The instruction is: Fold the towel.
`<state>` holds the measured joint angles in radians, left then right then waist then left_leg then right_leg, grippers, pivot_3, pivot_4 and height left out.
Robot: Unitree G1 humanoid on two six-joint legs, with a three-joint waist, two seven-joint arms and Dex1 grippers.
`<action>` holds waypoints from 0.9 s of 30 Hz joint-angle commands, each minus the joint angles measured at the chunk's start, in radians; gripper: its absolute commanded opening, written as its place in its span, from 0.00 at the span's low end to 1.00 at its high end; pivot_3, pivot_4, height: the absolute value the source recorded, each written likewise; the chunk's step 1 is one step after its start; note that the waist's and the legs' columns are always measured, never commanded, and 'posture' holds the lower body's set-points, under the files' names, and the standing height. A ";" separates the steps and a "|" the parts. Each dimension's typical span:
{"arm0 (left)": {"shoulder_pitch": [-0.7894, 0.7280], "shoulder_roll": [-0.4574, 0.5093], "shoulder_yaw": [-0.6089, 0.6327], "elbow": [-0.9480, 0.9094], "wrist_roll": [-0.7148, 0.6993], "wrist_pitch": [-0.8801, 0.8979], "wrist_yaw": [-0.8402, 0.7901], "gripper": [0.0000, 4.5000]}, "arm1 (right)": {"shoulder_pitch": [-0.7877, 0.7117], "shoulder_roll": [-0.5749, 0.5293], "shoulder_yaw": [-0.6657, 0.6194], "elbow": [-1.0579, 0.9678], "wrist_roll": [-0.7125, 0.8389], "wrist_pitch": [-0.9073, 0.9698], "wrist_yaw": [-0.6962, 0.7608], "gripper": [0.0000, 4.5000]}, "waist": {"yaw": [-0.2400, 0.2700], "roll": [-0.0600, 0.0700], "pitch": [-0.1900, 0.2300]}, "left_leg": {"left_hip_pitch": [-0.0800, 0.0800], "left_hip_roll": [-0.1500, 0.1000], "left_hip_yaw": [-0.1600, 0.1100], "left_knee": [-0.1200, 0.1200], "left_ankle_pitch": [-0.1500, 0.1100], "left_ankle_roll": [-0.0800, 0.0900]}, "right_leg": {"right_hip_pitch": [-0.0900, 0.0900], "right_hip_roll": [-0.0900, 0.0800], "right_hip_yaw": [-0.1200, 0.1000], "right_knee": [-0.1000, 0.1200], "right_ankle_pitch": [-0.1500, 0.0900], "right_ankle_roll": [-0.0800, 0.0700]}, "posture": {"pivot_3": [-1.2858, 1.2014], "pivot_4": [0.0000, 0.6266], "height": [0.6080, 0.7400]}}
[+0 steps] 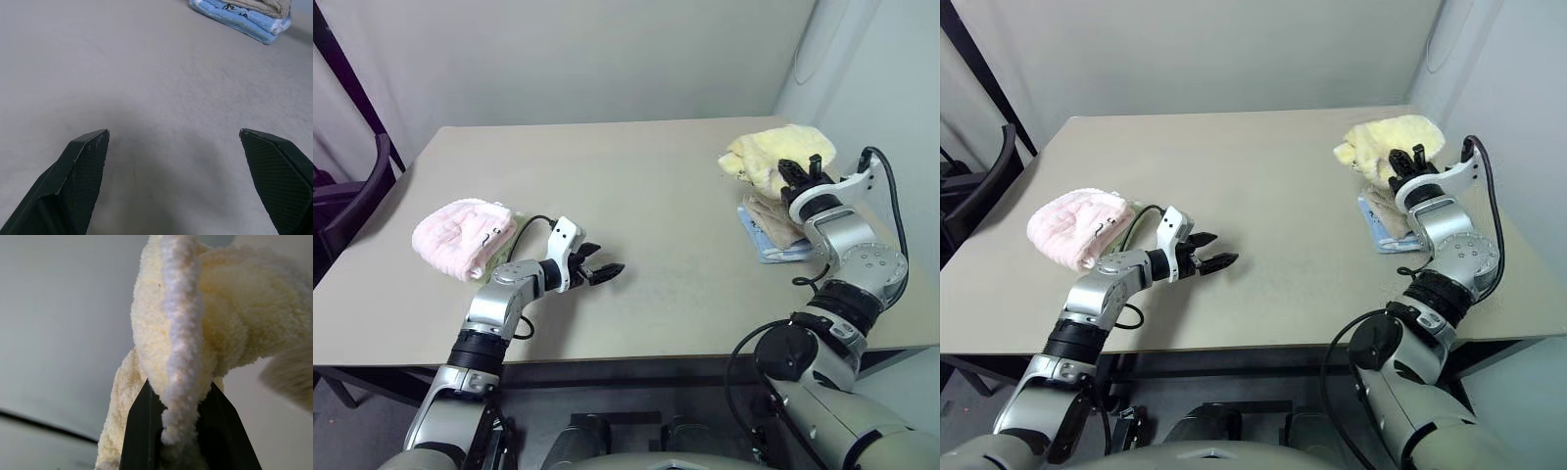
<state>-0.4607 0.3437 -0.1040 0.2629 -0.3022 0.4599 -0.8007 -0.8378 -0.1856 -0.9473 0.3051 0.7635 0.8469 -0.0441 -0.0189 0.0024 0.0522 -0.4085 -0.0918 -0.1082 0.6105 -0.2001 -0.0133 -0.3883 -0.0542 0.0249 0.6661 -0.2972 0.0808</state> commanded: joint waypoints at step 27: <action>0.011 -0.013 0.015 0.002 0.024 -0.042 0.008 1.00 | 0.095 -0.080 0.029 0.073 0.194 -0.128 -0.311 0.00 | 0.003 0.001 0.000 | 0.000 0.001 0.000 0.003 0.000 0.001 | 0.002 0.002 0.001 0.001 0.000 0.000 | 0.52 0.00 1.00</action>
<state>-0.4338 0.3301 -0.1021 0.2786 -0.2745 0.4416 -0.7864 -0.7410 -0.2649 -0.9306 0.3801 0.9562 0.7375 -0.3383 -0.0161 0.0032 0.0517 -0.4080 -0.0905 -0.1080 0.6130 -0.1998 -0.0127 -0.3864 -0.0517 0.0259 0.6668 -0.2971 0.0807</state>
